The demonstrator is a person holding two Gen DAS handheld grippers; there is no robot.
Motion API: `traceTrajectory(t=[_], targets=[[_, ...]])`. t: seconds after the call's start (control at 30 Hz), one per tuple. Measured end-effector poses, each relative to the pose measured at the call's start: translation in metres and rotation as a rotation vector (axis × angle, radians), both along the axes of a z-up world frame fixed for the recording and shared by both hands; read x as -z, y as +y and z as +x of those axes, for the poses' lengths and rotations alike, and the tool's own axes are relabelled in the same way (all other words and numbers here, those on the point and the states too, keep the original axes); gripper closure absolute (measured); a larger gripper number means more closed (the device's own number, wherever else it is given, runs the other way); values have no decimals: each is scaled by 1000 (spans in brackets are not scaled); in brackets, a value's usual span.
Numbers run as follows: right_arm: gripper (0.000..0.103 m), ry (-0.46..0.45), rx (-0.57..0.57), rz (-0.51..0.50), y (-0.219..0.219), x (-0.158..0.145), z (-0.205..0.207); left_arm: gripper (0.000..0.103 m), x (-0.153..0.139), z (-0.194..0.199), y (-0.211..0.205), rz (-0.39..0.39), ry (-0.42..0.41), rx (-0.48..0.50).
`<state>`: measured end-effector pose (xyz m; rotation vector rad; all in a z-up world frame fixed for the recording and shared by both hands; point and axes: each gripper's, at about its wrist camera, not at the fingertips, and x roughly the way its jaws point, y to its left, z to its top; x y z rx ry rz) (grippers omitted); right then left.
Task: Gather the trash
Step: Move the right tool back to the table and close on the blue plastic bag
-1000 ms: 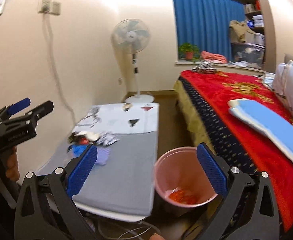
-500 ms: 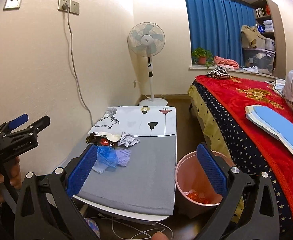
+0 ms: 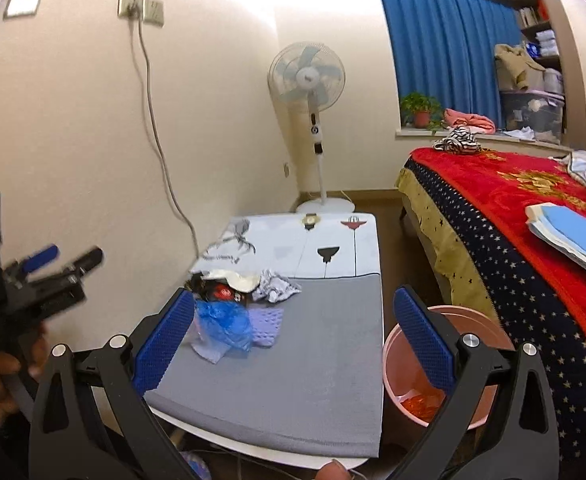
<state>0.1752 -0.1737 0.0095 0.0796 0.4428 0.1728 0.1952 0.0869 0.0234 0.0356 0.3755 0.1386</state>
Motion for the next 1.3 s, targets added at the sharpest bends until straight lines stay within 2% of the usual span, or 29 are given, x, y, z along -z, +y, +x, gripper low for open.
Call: traceTrajectory(t=[0.1,0.17,0.27,0.47,0.6,0.77,0.87,0.97,1.03,1.17,1.23,1.3], targets=[[5,31,-26,-9,17,13,20,8,0,10,13,-5,6,-66],[5,21,-44,-4,31,28,36,8,0,16,19,1,14,-122],[5,38,-78,-24,55,50,58,8,0,21,26,3,9,-154],[5,116,-166,-52,100,103,107,8,7,30,38,-21,50,-165],[6,124,-178,-75,117,123,123,8,11,38,45,-66,67,-168],[10,112,-190,-103,135,135,142,8,14,44,39,-53,73,-143],[17,136,-203,-108,139,142,147,8,15,45,33,-25,70,-123],[30,178,-218,-113,141,153,152,8,17,47,32,-21,77,-115],[43,192,-223,-109,141,156,154,8,19,50,35,-48,92,-112],[59,204,-231,-102,140,159,156,8,20,52,40,-84,103,-122],[72,210,-239,-99,140,159,156,8,21,52,40,-85,107,-125],[80,215,-247,-95,140,160,156,8,22,52,40,-81,109,-127]])
